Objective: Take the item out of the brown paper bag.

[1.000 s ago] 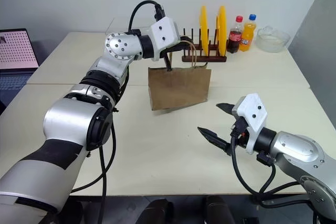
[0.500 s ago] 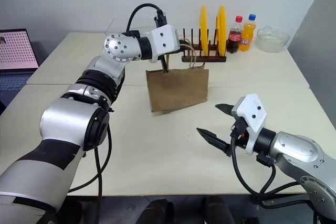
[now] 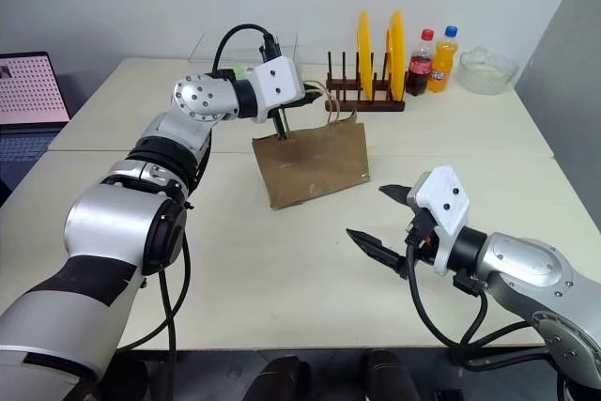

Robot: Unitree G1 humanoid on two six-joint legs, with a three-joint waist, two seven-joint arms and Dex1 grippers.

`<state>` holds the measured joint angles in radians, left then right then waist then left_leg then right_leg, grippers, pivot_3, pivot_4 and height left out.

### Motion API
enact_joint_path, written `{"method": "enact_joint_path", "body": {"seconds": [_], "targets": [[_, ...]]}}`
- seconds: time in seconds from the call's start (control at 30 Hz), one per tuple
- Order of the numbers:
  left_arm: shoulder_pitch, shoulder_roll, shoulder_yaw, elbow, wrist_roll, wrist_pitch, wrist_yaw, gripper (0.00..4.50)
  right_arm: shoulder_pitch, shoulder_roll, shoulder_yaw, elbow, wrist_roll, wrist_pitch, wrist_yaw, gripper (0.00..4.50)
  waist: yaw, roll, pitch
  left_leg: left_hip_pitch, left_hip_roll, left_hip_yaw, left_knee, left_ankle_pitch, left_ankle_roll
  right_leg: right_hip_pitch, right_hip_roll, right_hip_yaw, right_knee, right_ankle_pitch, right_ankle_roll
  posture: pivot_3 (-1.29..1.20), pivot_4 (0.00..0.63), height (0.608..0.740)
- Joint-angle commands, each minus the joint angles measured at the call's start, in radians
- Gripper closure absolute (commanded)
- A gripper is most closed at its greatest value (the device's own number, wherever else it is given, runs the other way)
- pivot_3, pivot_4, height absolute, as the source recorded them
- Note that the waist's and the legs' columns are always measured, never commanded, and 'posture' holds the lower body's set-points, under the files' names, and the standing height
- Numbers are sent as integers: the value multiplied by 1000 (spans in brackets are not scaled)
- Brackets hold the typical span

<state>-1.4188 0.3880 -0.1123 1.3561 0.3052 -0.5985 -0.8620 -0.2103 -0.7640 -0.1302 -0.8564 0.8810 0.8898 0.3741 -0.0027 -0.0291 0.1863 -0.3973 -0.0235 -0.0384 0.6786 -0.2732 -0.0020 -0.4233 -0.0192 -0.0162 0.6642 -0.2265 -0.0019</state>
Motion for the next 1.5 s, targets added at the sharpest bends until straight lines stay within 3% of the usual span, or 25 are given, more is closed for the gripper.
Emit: {"method": "enact_joint_path", "body": {"seconds": [0.03, 0.37, 0.6, 0.77, 0.87, 0.97, 1.1, 1.23, 1.33, 1.5], "targets": [[-9, -1, 41, -23, -60, 35, -70, 3601, -23, -2, 4, -8, -7, -20, 10, 0, 0, 0, 0, 0, 0, 0, 0, 0, 0, 0, 0, 0, 0, 0, 0, 0, 150, 740], [28, 48, 118, -56, -178, 159, -261, 393, -40, -5, 26, 10, -26, -29, 32, 0, -3, 0, 0, 0, 0, 0, 0, 0, 0, 0, 0, 0, 0, 0, 0, 0, 150, 740], [81, 93, 194, -127, -296, 297, -371, 393, -72, -6, 37, 54, -68, -53, 73, 0, -3, 0, 0, 0, 0, 0, 0, 0, 0, 0, 0, 0, 0, 0, 0, 0, 150, 740], [235, 130, 239, -380, -409, 447, -420, 393, -118, 4, 46, 104, -96, -79, 108, 0, -5, 0, 0, 1, 0, 0, 0, 0, 0, 0, 0, 0, 1, 0, 0, 0, 150, 740], [358, 144, 253, -610, -465, 554, -385, 358, -145, 10, 52, 140, -117, -98, 121, 609, -6, 0, 0, 1, 1, -1, 0, 0, 0, 0, 0, 1, 1, 0, -1, 0, 150, 740], [523, 161, 275, -905, -512, 656, -308, 358, -213, 15, 79, 217, -175, -137, 147, 1637, -8, 1, 0, 1, 1, -1, 1, 0, 0, 0, 0, 2, 1, 0, -1, 0, 150, 740], [820, 114, 333, -1402, -595, 851, -87, 358, -435, 49, 185, 476, -350, -254, 201, 3076, -16, 1, -1, 3, 0, 0, 1, 0, 0, 0, 0, 4, 1, 0, -1, 0, 150, 740], [1076, 54, 325, -1744, -630, 992, 84, 358, -665, 128, 291, 818, -517, -418, 287, 4477, -23, 2, -1, 5, 1, 0, 0, 0, 0, 1, 0, 4, 1, 0, -1, 0, 150, 740], [1203, 31, 315, -1865, -624, 1027, 166, 358, -837, 201, 372, 1165, -679, -619, 328, 4477, -23, 2, -1, 6, 1, 1, -1, 0, 0, 2, 0, 5, 2, 1, -1, 0, 150, 740], [1349, 12, 309, -1980, -622, 1037, 255, 358, -1126, 355, 483, 1823, -929, -943, 277, 4477, -22, 2, -1, 7, 1, 3, -2, 0, -1, 2, 0, 6, 2, 1, -3, 0, 150, 740]]}}
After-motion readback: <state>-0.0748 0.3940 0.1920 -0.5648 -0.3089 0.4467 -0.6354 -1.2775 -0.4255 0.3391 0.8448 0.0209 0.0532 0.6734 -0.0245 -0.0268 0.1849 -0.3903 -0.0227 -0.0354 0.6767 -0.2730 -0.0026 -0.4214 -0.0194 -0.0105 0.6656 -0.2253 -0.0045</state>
